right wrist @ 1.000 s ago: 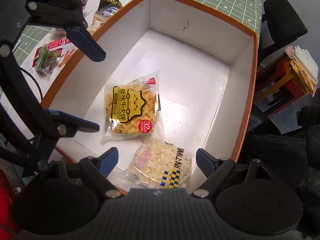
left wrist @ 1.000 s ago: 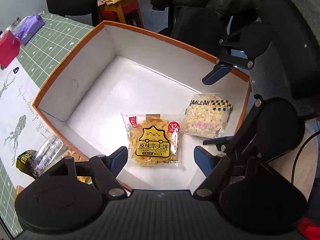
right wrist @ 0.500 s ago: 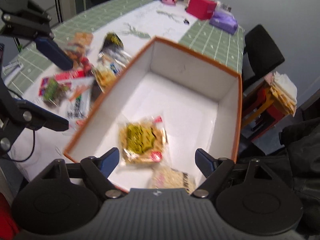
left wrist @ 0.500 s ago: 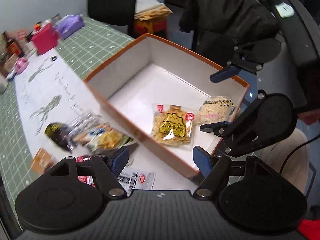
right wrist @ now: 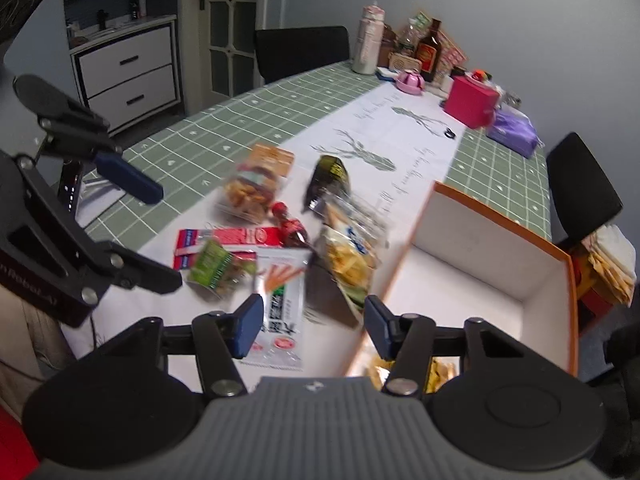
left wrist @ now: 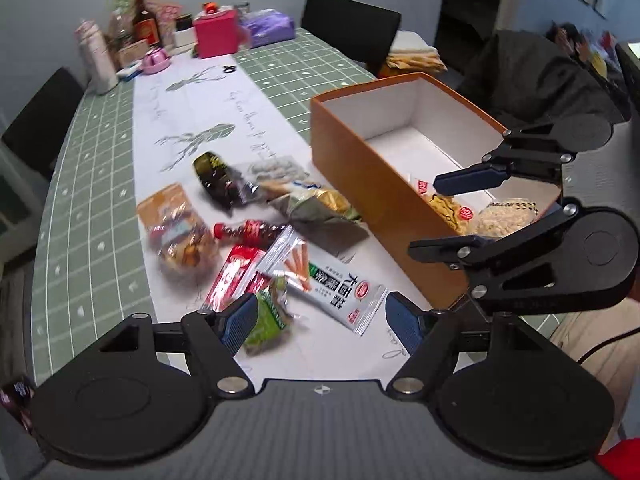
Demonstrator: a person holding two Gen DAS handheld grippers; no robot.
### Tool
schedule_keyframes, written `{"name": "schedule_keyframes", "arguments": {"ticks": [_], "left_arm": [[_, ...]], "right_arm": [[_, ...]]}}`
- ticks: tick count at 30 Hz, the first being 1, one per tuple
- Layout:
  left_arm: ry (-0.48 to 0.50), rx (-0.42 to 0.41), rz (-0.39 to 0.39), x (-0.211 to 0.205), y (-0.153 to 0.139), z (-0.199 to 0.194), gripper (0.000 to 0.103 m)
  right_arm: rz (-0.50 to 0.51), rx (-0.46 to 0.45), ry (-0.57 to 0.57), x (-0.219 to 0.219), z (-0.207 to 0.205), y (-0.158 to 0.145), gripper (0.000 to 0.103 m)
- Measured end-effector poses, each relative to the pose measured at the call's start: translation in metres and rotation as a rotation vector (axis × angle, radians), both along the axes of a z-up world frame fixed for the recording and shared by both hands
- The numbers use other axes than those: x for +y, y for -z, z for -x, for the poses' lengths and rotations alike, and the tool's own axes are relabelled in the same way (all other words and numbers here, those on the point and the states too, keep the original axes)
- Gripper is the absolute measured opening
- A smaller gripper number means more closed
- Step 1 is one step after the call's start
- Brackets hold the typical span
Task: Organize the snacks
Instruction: 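Lift both tools out of the box back over the table, then grasp the green cucumber bag with the left tool while the right tool grasps the white stick-snack bag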
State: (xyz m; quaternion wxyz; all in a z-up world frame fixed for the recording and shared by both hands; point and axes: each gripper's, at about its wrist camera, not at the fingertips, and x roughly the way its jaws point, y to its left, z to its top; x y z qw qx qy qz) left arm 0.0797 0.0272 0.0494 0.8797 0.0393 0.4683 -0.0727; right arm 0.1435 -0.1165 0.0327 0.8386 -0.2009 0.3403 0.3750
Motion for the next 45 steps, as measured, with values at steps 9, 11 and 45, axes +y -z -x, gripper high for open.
{"name": "schedule_keyframes", "arguments": {"ticks": [9,11,45], "left_arm": [[-0.151,-0.040,0.057,0.029,0.038,0.019,0.086],[-0.170,-0.037,0.093,0.033,0.048,0.017,0.087],[-0.327,-0.046,0.206,0.068,0.129,-0.025,0.090]], "right_arm": [[-0.010,-0.079,0.029,0.035,0.030,0.051,0.051],[-0.007,-0.089,0.055,0.040,0.030,0.063,0.046],[-0.035,-0.008,0.192,0.066,-0.010,0.135,0.062]]}}
